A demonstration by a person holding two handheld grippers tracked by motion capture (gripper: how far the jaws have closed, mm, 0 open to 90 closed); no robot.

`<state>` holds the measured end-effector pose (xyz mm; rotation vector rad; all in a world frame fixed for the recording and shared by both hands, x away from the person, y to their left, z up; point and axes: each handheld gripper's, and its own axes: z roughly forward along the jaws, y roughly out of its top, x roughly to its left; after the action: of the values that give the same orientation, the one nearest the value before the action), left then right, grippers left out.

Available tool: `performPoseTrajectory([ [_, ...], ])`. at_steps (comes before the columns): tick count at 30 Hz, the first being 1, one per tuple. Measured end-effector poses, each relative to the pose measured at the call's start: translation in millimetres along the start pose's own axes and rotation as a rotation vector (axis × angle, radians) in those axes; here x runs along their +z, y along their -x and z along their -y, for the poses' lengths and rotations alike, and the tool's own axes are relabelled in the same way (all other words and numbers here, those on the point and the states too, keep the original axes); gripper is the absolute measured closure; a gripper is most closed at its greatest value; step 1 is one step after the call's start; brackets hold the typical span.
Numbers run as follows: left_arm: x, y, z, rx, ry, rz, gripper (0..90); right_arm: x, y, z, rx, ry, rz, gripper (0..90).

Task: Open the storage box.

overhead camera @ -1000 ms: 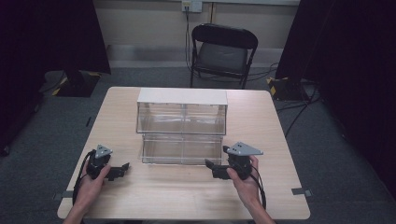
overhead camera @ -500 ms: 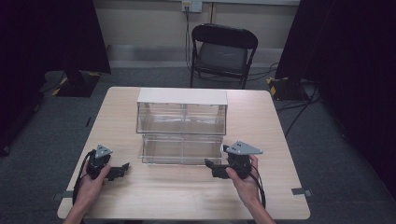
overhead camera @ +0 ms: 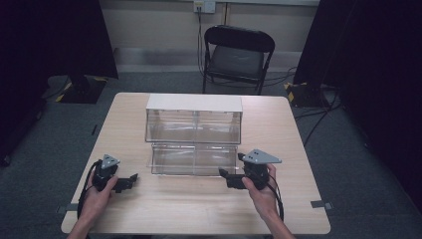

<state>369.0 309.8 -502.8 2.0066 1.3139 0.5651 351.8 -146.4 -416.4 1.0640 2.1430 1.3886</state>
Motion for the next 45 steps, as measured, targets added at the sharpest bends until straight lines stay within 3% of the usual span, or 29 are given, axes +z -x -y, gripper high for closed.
performPoseTrajectory([
  [45, 0.0, 0.1, 0.0, -0.001, 0.001, 0.0, 6.4, -1.9, 3.5, -10.9, 0.014, 0.024, 0.008, 13.3],
])
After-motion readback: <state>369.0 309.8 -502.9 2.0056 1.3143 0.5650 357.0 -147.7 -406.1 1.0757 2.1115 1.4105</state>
